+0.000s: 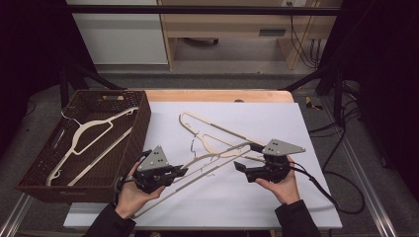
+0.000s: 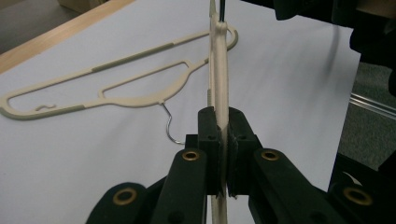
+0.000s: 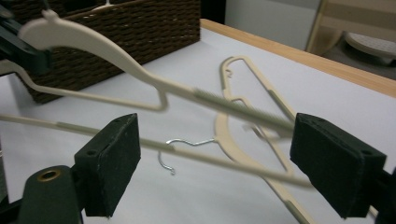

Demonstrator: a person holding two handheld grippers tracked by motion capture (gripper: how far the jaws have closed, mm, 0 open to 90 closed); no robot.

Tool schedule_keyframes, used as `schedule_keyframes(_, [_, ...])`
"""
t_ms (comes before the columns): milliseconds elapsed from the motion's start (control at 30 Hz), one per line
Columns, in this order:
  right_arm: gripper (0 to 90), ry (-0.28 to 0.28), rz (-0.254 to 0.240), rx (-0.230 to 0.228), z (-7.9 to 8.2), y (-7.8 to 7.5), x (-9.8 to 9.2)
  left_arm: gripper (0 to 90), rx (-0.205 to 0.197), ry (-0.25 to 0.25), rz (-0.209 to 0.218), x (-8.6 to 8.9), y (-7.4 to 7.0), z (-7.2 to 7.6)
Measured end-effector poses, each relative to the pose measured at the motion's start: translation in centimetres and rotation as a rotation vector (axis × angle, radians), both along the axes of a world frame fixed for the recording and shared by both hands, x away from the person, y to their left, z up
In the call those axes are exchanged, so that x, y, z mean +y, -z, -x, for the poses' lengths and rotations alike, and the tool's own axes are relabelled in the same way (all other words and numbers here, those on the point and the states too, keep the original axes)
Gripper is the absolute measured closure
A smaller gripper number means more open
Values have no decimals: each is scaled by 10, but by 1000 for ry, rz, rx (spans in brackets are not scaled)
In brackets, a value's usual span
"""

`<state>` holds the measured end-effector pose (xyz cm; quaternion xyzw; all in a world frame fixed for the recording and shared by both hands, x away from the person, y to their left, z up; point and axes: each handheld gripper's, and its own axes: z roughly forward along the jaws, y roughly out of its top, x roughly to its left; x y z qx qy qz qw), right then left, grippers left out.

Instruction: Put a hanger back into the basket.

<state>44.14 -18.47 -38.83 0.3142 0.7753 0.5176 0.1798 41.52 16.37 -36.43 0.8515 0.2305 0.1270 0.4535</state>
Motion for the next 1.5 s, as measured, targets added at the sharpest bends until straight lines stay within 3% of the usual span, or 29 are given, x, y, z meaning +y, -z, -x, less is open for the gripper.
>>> schedule_keyframes(267, [76,115,1,15,-3,9,-27,862,-19,-38,57,16,-18,3])
schedule_keyframes(633, [51,171,-1,9,-1,12,-42,862,-67,-41,158,42,-61,12])
schedule_keyframes(833, [43,196,-4,18,1,14,-51,862,-89,-52,129,59,-89,0])
schedule_keyframes(967, [37,208,-11,18,2,14,-54,862,-86,-63,140,77,-102,-15])
schedule_keyframes(1067, [32,213,-10,16,2,13,-55,862,-112,-87,107,90,-107,-26])
schedule_keyframes(1300, [29,219,-7,26,2,14,-56,862,-107,-130,96,122,-111,-48])
schedule_keyframes(1500, [26,214,-5,21,2,14,-56,862,-101,-220,82,155,-108,-65])
